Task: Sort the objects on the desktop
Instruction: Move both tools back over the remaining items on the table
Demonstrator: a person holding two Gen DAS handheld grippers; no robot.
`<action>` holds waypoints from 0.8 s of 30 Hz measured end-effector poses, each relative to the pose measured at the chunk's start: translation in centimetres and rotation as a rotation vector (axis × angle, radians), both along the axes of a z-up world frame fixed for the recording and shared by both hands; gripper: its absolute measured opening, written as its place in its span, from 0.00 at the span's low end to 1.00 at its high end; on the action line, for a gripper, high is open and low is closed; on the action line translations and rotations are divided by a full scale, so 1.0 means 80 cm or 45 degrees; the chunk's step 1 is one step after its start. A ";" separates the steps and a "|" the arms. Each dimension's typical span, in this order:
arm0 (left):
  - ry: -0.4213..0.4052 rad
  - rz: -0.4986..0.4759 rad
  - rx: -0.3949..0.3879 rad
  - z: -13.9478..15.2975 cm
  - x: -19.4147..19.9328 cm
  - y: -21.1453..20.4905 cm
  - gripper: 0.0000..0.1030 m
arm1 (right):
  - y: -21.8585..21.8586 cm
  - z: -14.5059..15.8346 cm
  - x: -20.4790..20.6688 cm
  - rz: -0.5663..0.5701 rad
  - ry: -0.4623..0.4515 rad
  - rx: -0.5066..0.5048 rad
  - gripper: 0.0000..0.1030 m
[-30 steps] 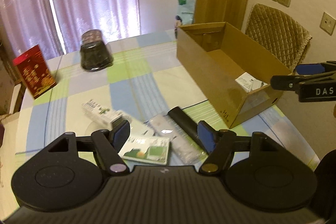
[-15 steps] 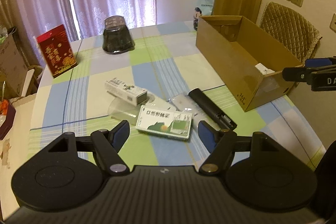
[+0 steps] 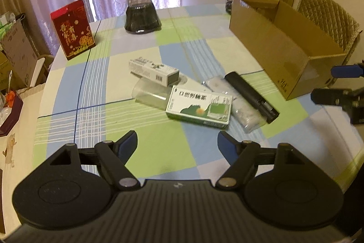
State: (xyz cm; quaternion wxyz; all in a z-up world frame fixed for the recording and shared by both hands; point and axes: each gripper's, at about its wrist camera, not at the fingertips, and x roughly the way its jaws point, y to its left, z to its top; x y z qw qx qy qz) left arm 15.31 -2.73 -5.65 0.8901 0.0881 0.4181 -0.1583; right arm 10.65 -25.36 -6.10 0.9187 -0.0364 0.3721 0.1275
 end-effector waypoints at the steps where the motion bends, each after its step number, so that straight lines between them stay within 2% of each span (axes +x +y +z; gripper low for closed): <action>1: 0.003 0.000 0.008 -0.005 0.003 0.001 0.72 | 0.008 -0.006 0.004 0.044 0.001 -0.022 0.90; 12: 0.021 0.009 0.034 -0.058 0.055 0.029 0.75 | 0.082 -0.083 0.061 0.414 0.035 -0.241 0.90; 17: 0.026 0.029 0.014 -0.080 0.079 0.043 0.77 | 0.105 -0.115 0.095 0.516 0.070 -0.315 0.90; 24: 0.035 0.069 -0.044 -0.100 0.095 0.059 0.78 | 0.131 -0.142 0.129 0.640 0.057 -0.395 0.90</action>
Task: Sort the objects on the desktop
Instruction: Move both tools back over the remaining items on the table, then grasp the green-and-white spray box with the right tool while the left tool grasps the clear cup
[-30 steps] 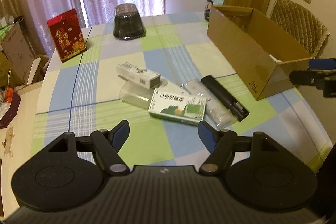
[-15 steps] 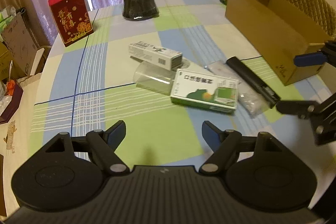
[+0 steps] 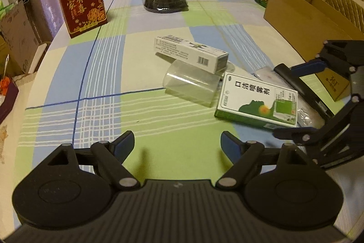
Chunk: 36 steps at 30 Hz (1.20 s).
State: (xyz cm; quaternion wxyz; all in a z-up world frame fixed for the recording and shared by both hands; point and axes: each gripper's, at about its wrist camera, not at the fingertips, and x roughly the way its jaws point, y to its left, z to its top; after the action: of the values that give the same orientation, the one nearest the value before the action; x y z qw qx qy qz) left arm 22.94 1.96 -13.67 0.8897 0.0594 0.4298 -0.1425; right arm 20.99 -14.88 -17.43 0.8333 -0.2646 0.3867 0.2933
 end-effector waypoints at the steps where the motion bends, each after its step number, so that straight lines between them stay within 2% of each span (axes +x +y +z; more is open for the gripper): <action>1: 0.005 0.006 -0.006 -0.002 0.002 0.002 0.78 | 0.004 -0.003 0.004 0.018 -0.001 -0.010 0.90; 3: 0.013 0.016 -0.019 -0.006 0.005 0.006 0.78 | 0.010 -0.009 0.009 0.045 -0.005 -0.033 0.89; 6: 0.016 0.031 -0.039 -0.008 0.009 0.011 0.78 | 0.019 -0.019 0.018 0.078 0.012 -0.071 0.74; 9: 0.012 0.042 -0.053 -0.009 0.012 0.016 0.78 | 0.022 -0.026 0.024 0.087 0.018 -0.086 0.73; 11: 0.000 0.032 -0.046 -0.009 0.014 0.015 0.78 | 0.022 -0.029 0.026 0.075 0.030 -0.093 0.59; 12: -0.006 0.026 -0.042 -0.009 0.014 0.015 0.78 | 0.021 -0.029 0.026 0.065 0.036 -0.089 0.55; 17: -0.039 -0.059 0.003 -0.012 0.025 0.003 0.83 | 0.008 -0.019 0.020 -0.027 0.045 -0.048 0.53; 21: -0.087 -0.153 0.044 -0.015 0.043 -0.013 0.87 | -0.020 -0.006 0.006 -0.161 0.064 0.050 0.53; 28: -0.130 -0.310 0.136 -0.030 0.082 -0.044 0.87 | -0.066 0.006 -0.023 -0.384 0.120 0.203 0.53; 31: -0.135 -0.335 0.170 -0.037 0.095 -0.054 0.86 | -0.077 0.010 -0.038 -0.442 0.143 0.246 0.53; 32: -0.135 -0.339 0.183 -0.040 0.099 -0.057 0.85 | -0.081 0.011 -0.043 -0.464 0.154 0.264 0.53; 35: -0.105 -0.333 0.197 -0.046 0.105 -0.062 0.69 | -0.089 0.016 -0.056 -0.512 0.173 0.302 0.53; 36: -0.095 -0.330 0.191 -0.046 0.106 -0.062 0.69 | -0.090 0.017 -0.060 -0.518 0.178 0.309 0.53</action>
State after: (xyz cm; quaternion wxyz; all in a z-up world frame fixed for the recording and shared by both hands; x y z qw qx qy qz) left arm 31.41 -3.02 -17.36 0.8722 0.1861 0.3945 -0.2213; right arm 16.22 -22.10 -16.04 0.8721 -0.0584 0.4507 0.1812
